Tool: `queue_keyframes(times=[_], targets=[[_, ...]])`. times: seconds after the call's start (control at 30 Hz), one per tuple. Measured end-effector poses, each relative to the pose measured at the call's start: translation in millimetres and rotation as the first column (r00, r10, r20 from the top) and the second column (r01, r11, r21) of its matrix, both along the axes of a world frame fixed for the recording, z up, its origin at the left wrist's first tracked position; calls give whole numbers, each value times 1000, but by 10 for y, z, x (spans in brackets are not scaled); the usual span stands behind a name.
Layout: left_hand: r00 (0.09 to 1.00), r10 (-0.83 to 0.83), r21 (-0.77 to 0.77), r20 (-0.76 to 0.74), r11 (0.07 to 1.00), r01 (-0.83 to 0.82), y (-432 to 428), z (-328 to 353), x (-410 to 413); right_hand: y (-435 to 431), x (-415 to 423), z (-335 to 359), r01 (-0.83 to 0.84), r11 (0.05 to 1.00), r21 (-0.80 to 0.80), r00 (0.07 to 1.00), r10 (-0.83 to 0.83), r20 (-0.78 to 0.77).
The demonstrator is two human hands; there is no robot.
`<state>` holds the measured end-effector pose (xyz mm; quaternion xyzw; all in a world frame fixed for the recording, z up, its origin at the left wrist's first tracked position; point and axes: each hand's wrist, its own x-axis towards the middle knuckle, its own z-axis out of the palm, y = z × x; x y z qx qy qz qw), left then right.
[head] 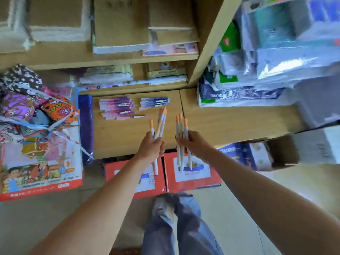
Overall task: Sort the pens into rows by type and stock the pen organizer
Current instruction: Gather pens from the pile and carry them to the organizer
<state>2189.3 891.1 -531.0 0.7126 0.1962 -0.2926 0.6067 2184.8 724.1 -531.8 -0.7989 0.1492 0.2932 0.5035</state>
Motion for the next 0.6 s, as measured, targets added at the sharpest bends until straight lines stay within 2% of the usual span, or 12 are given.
queue_keyframes(times=[0.2, 0.43, 0.6], targets=[[972, -235, 20, 26, 972, 235, -927, 485, -224, -951, -586, 550, 251, 966, 59, 967, -252, 21], [906, -423, -2, 35, 906, 423, -2378, 998, -509, -2290, -1258, 926, 517, 854, 55, 855, -518, 6], [868, -491, -11, 78, 870, 493, -3623, 1161, -798, -3408, -1667, 1125, 584, 810, 44, 809, -586, 54]])
